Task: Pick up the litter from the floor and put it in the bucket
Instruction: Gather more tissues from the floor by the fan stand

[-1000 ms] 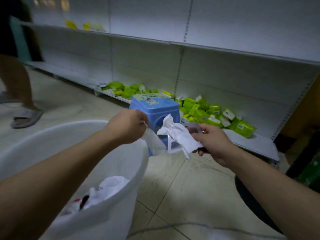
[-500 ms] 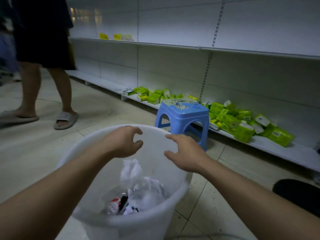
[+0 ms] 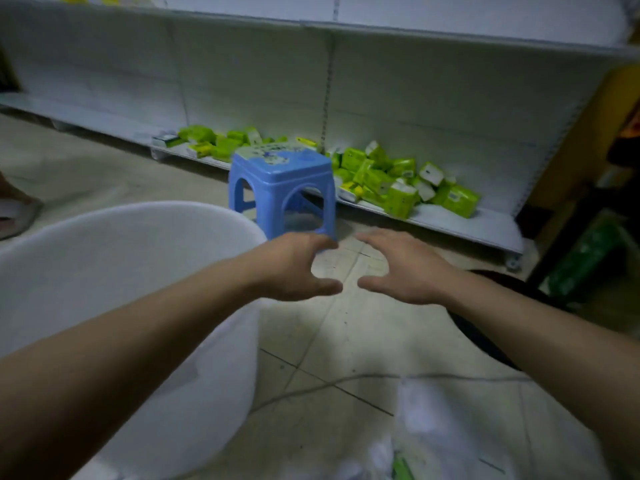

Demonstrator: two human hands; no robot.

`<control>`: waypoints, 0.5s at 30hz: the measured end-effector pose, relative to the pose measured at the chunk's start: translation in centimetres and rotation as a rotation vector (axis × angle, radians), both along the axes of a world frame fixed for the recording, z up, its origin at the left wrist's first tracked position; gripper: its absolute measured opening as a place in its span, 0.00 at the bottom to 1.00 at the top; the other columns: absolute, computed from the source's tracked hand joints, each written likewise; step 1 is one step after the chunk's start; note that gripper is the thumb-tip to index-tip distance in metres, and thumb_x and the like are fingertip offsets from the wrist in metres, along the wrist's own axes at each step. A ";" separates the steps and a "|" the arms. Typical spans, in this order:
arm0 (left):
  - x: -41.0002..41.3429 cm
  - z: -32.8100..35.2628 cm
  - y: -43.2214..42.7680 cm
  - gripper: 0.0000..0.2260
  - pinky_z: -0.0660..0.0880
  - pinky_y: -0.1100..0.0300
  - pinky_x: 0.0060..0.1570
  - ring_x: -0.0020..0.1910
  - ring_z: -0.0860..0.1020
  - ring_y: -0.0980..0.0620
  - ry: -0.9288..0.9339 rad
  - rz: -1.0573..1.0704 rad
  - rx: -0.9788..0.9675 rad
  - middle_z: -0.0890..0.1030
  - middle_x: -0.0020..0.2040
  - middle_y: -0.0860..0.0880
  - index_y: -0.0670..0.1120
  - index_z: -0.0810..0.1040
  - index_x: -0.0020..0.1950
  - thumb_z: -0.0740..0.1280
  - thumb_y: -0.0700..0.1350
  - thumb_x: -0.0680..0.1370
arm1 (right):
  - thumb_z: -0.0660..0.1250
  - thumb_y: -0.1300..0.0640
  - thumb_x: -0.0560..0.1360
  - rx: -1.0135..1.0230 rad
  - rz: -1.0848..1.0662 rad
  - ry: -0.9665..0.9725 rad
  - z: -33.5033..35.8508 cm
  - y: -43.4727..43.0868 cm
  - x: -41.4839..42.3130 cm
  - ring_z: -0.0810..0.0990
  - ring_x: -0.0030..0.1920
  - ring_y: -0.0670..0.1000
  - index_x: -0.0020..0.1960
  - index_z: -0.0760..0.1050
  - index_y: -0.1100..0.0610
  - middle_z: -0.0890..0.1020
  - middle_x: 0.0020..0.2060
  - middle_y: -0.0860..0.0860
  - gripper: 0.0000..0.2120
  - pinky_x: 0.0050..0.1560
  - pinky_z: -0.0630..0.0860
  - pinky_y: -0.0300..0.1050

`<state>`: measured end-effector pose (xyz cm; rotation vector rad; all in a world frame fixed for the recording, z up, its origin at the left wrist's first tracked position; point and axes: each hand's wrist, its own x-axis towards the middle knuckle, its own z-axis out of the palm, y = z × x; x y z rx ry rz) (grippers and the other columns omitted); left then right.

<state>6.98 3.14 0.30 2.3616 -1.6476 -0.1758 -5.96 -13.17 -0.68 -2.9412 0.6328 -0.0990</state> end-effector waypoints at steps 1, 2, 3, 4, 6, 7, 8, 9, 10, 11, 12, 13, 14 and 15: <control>-1.3 -0.9 -1.1 0.33 0.66 0.57 0.63 0.68 0.69 0.50 -0.001 -0.041 0.054 0.70 0.71 0.50 0.52 0.64 0.73 0.67 0.63 0.72 | 0.68 0.38 0.70 0.026 -0.038 0.022 -1.2 -1.1 -1.7 0.59 0.75 0.54 0.76 0.56 0.44 0.60 0.77 0.50 0.39 0.73 0.60 0.56; -2.5 -2.1 -2.2 0.33 0.67 0.56 0.64 0.68 0.69 0.49 0.014 -0.075 0.105 0.69 0.71 0.50 0.53 0.63 0.73 0.67 0.62 0.72 | 0.67 0.38 0.70 0.063 -0.076 0.046 -2.6 -2.1 -3.4 0.59 0.75 0.54 0.76 0.55 0.44 0.59 0.77 0.50 0.39 0.73 0.60 0.56; -3.6 -3.2 -3.1 0.33 0.67 0.56 0.64 0.68 0.69 0.49 0.043 -0.097 0.146 0.69 0.71 0.50 0.52 0.63 0.73 0.67 0.62 0.72 | 0.68 0.39 0.71 0.108 -0.107 0.067 -4.2 -3.1 -5.0 0.59 0.75 0.55 0.76 0.55 0.44 0.59 0.77 0.51 0.38 0.73 0.60 0.55; -4.6 -4.4 -4.1 0.32 0.67 0.56 0.64 0.68 0.69 0.49 0.083 -0.105 0.176 0.69 0.71 0.50 0.52 0.63 0.73 0.68 0.61 0.72 | 0.68 0.39 0.71 0.154 -0.132 0.076 -5.8 -4.0 -6.5 0.59 0.75 0.55 0.76 0.56 0.45 0.59 0.77 0.51 0.38 0.73 0.60 0.54; -6.1 -6.8 -5.9 0.32 0.67 0.56 0.65 0.68 0.69 0.50 0.161 -0.108 0.243 0.69 0.71 0.50 0.52 0.64 0.73 0.68 0.61 0.72 | 0.68 0.40 0.71 0.227 -0.179 0.091 -9.3 -5.5 -9.2 0.58 0.75 0.55 0.76 0.56 0.45 0.58 0.77 0.51 0.38 0.74 0.59 0.53; -6.8 -8.0 -6.7 0.32 0.67 0.56 0.65 0.68 0.69 0.50 0.190 -0.110 0.292 0.69 0.71 0.50 0.53 0.64 0.72 0.69 0.60 0.72 | 0.68 0.40 0.71 0.265 -0.204 0.110 -11.1 -6.1 -10.6 0.58 0.76 0.54 0.76 0.56 0.45 0.58 0.77 0.52 0.38 0.74 0.59 0.53; -7.4 -9.3 -7.4 0.31 0.67 0.56 0.64 0.67 0.70 0.50 0.209 -0.110 0.341 0.69 0.71 0.50 0.53 0.64 0.72 0.69 0.60 0.72 | 0.68 0.40 0.71 0.308 -0.225 0.133 -12.9 -6.5 -11.8 0.58 0.76 0.54 0.76 0.56 0.46 0.58 0.77 0.52 0.38 0.74 0.59 0.53; -7.9 -10.6 -8.1 0.31 0.67 0.56 0.63 0.67 0.70 0.49 0.221 -0.107 0.380 0.70 0.71 0.50 0.53 0.65 0.72 0.69 0.59 0.72 | 0.68 0.41 0.71 0.356 -0.243 0.156 -14.6 -6.9 -13.0 0.58 0.76 0.53 0.76 0.57 0.46 0.58 0.77 0.52 0.37 0.73 0.60 0.53; -8.5 -11.9 -8.8 0.30 0.67 0.57 0.62 0.66 0.71 0.49 0.234 -0.098 0.401 0.71 0.70 0.50 0.53 0.65 0.72 0.69 0.59 0.73 | 0.69 0.41 0.71 0.402 -0.261 0.175 -16.1 -7.1 -14.0 0.59 0.75 0.53 0.76 0.58 0.47 0.59 0.77 0.52 0.37 0.73 0.61 0.53; -9.1 -13.1 -9.4 0.29 0.68 0.58 0.60 0.65 0.72 0.49 0.254 -0.083 0.408 0.72 0.69 0.49 0.52 0.66 0.71 0.69 0.59 0.73 | 0.69 0.42 0.71 0.438 -0.280 0.191 -17.6 -7.3 -15.0 0.60 0.75 0.53 0.75 0.59 0.48 0.60 0.76 0.52 0.36 0.72 0.62 0.52; -9.8 -14.5 -9.9 0.28 0.68 0.59 0.58 0.64 0.73 0.49 0.276 -0.068 0.411 0.73 0.68 0.49 0.52 0.67 0.71 0.69 0.58 0.73 | 0.69 0.43 0.71 0.465 -0.298 0.205 -18.9 -7.3 -15.8 0.62 0.74 0.53 0.75 0.60 0.48 0.62 0.76 0.51 0.36 0.71 0.63 0.51; -10.6 -16.1 -10.3 0.27 0.68 0.60 0.56 0.63 0.74 0.49 0.288 -0.060 0.415 0.74 0.68 0.48 0.51 0.68 0.70 0.69 0.57 0.74 | 0.69 0.43 0.72 0.484 -0.316 0.216 -20.2 -7.3 -16.5 0.64 0.73 0.53 0.75 0.61 0.49 0.63 0.75 0.51 0.35 0.70 0.65 0.50; -11.5 -17.7 -10.7 0.26 0.68 0.60 0.56 0.63 0.74 0.49 0.291 -0.059 0.424 0.74 0.68 0.48 0.51 0.68 0.70 0.69 0.56 0.74 | 0.69 0.44 0.72 0.500 -0.336 0.224 -21.4 -7.4 -17.2 0.66 0.72 0.53 0.74 0.62 0.49 0.64 0.74 0.51 0.34 0.69 0.66 0.49; -12.5 -19.4 -10.9 0.26 0.69 0.59 0.58 0.63 0.74 0.48 0.289 -0.059 0.438 0.73 0.68 0.48 0.50 0.68 0.70 0.68 0.55 0.74 | 0.69 0.45 0.72 0.515 -0.359 0.235 -22.6 -7.3 -17.9 0.67 0.71 0.53 0.74 0.62 0.49 0.65 0.73 0.51 0.34 0.68 0.67 0.49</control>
